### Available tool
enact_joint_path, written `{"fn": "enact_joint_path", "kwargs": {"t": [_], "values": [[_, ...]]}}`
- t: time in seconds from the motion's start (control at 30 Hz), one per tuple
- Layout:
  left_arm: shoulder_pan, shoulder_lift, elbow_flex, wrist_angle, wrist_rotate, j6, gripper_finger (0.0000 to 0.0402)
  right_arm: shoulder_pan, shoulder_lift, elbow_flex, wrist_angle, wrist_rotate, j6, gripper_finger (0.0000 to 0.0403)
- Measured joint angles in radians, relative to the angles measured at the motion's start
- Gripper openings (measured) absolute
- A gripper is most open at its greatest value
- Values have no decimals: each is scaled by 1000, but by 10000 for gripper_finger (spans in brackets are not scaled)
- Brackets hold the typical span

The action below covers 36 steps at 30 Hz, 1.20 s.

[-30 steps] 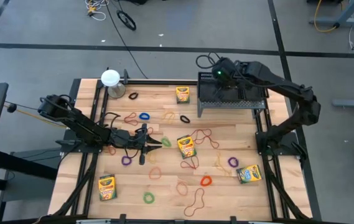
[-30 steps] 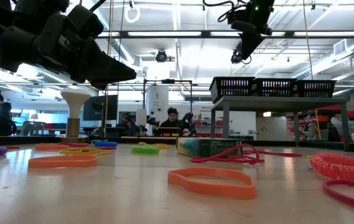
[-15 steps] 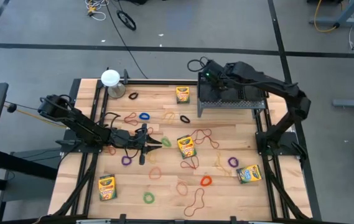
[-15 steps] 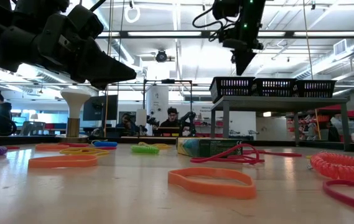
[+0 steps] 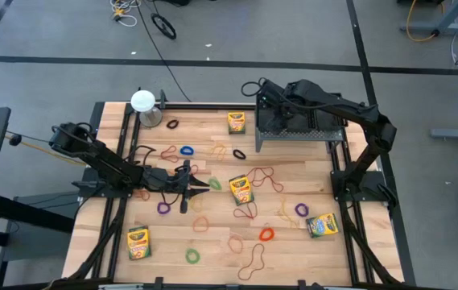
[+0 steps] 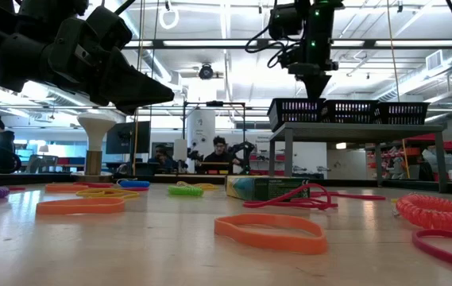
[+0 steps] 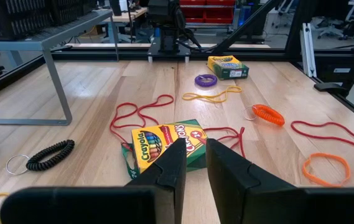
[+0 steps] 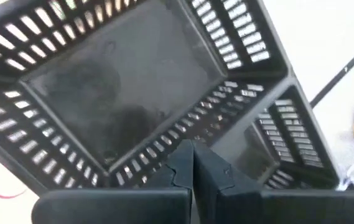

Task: Pick & Place Office Desk Supplies
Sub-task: Put the black bin on the shelf, then put the orange spring keychain into the right black bin on the shelf

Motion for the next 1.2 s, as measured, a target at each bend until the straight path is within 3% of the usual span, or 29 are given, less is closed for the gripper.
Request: {"fn": "enact_joint_path", "kwargs": {"t": [0.37, 0.53, 0.7, 0.93, 1.2], "values": [[0, 0, 0, 0, 0, 0, 68, 6, -6, 0, -31, 48, -5, 5], [0, 0, 0, 0, 0, 0, 68, 79, -84, 0, -31, 58, -4, 3], [0, 0, 0, 0, 0, 0, 68, 237, -198, -63, 79, 105, 29, 2], [0, 0, 0, 0, 0, 0, 68, 503, -364, -368, 361, 110, 137, 1], [1, 0, 1, 24, -1, 0, 68, 818, -381, -653, 735, 195, 180, 1]]}}
